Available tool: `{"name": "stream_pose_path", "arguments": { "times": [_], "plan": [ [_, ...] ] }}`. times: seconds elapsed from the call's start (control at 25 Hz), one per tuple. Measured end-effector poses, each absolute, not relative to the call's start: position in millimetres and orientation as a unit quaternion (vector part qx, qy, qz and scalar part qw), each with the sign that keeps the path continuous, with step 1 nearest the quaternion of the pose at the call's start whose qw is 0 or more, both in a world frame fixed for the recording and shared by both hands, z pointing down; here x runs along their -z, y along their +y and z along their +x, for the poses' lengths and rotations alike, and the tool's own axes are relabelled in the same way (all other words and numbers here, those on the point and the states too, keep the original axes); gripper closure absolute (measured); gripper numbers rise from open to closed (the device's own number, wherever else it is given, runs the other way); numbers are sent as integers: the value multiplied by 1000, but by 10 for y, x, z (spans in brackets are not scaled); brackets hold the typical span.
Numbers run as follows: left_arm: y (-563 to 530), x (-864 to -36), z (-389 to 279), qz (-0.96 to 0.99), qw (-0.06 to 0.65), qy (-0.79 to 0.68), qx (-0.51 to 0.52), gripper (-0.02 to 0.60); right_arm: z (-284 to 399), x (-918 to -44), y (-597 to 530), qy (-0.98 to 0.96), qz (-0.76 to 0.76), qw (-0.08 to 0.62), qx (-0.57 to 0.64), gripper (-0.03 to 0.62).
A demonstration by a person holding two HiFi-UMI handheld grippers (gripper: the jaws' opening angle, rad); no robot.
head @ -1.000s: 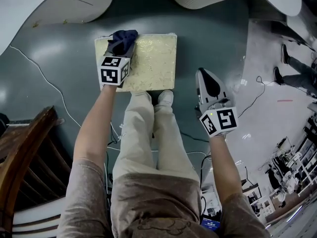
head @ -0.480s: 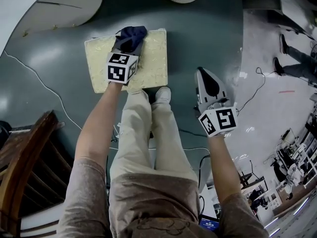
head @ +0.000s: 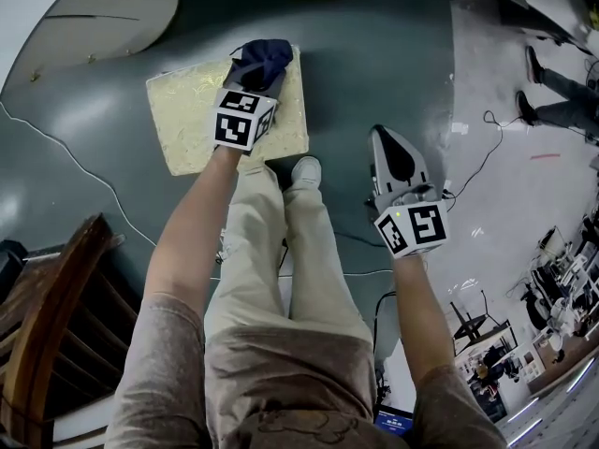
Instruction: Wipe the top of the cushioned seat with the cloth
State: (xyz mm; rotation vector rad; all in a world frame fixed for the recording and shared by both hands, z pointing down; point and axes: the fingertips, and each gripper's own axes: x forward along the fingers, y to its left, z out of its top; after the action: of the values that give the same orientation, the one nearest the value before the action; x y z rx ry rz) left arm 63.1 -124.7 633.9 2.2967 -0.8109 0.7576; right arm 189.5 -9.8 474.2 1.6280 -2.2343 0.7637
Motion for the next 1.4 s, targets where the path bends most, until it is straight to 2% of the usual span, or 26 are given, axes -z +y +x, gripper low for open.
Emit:
{"name": "stream_pose_path", "arguments": {
  "times": [0.48,0.68,0.96,1.4],
  "plan": [
    [-1075,-6091,1027,883,314,-254,-240,488,1944,-4704,15,-765,571,138,-265,599],
    [-1070,-5882,960,892,312,-249,-214,488,1853,-4719,-14,-774,560,142,-260,599],
    [-1231,-5616,327,886,298,-306,-178,488,1614,-4753,-135,-791,539,139,-255,599],
    [-1037,-5529,-1152,846,287,-410,-181,488,977,-4791,-247,-822,490,150,-250,599]
  ]
}}
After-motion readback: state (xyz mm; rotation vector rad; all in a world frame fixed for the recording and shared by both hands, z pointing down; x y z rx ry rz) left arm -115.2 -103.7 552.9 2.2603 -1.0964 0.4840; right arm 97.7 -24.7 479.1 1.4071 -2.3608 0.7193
